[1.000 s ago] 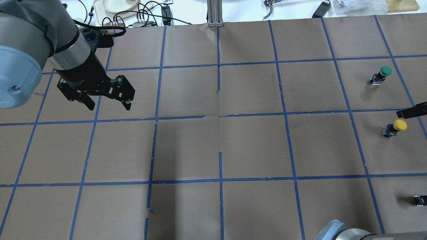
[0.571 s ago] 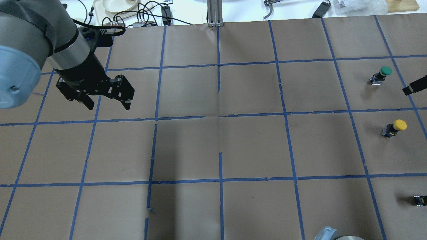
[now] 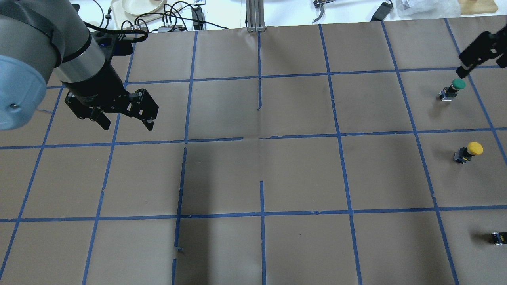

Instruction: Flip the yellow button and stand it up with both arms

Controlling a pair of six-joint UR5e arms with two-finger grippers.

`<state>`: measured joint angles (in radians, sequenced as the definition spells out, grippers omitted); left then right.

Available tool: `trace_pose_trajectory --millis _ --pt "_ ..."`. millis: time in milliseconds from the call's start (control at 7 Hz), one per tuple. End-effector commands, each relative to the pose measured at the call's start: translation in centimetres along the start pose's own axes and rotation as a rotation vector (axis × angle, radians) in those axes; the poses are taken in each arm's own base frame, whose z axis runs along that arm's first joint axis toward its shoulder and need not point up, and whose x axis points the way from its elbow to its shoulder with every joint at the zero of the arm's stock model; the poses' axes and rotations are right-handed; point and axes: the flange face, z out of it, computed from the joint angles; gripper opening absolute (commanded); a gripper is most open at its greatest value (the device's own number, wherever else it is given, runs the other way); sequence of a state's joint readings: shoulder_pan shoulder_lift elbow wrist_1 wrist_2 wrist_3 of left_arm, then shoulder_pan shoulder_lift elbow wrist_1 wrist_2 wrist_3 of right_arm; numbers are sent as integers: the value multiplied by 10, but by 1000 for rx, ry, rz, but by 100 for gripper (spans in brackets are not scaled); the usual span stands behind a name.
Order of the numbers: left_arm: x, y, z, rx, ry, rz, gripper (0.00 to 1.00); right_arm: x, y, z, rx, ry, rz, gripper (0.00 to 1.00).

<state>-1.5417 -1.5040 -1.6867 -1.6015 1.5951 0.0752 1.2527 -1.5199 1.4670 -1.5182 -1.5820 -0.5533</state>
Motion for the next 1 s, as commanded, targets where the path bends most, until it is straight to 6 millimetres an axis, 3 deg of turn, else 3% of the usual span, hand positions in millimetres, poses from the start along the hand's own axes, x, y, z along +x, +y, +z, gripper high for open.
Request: trace_pose_trajectory --millis 0,286,571,857 --pt "0 0 1 -2 0 1 100 -130 -18 -11 15 37 80 100" --pt "0 -1 -1 5 4 18 100 -214 -19 -9 43 25 194 100" --pt "3 -1 -3 24 27 6 100 -222 -19 6 59 16 186 100" --pt "5 0 -3 24 49 5 100 -223 -20 7 64 4 188 100"
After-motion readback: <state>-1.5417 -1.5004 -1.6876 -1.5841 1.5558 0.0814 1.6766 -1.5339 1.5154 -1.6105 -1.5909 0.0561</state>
